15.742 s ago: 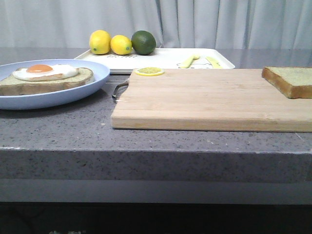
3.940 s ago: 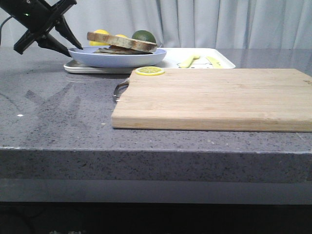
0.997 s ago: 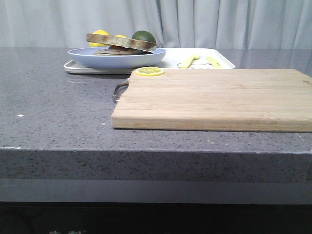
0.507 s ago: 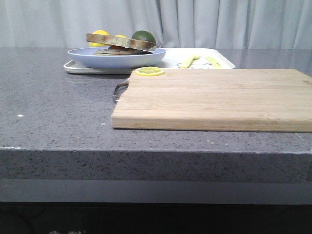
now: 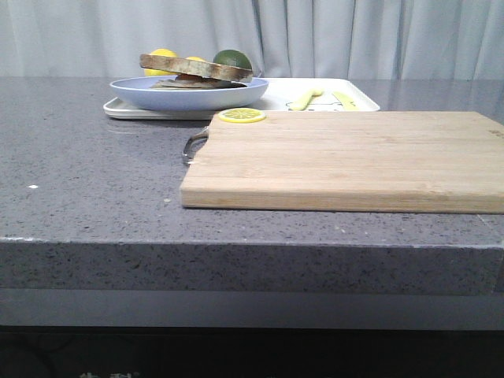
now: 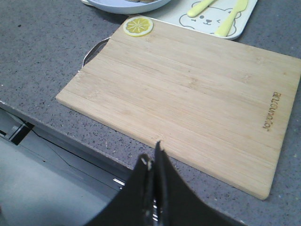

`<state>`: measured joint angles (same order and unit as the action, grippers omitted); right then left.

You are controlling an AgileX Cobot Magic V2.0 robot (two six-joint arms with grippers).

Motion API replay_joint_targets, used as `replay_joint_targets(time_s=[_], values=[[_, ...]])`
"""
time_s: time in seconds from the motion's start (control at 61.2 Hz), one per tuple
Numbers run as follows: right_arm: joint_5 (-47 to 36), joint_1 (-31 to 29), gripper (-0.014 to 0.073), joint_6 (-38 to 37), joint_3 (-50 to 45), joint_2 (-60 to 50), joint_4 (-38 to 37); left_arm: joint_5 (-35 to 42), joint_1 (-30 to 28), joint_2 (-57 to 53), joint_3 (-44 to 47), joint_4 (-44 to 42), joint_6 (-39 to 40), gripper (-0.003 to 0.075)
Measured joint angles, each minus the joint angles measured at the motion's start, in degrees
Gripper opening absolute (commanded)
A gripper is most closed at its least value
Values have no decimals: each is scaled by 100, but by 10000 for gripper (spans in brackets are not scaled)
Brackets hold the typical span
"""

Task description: Place bread and move sandwich to tray

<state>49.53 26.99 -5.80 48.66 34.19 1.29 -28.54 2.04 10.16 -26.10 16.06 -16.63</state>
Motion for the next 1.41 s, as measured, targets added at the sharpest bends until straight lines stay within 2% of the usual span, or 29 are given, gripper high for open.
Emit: replay_joint_targets(time_s=[0.065,0.262,0.441,0.523,0.67,0.785,0.899,1.095,1.406], values=[[0,0,-71,0,0,0,0,217,0,-70,285,37,162,-20],[0,0,-71,0,0,0,0,862,0,-670,1305,-568,1389,-20],[0,0,-71,0,0,0,0,1800,0,-1039,2320,-687,1575,-20],[3,0,-71,0,0,0,0,2014,0,-1039,2547,-797,1663,-20],[13,0,-71,0,0,0,0,2216,38,-1039,2624,-1606,2502,-20],[13,0,-71,0,0,0,0,2314,115,-1039,2624,-1745,2826,-20],[13,0,-71,0,0,0,0,2314,139,-1039,2624,-1767,2793,-20],[13,0,-71,0,0,0,0,2327,139,-1039,2624,-1406,2167,-20],[13,0,-71,-3,0,0,0,2690,139,-1039,2624,-1361,2101,-20]])
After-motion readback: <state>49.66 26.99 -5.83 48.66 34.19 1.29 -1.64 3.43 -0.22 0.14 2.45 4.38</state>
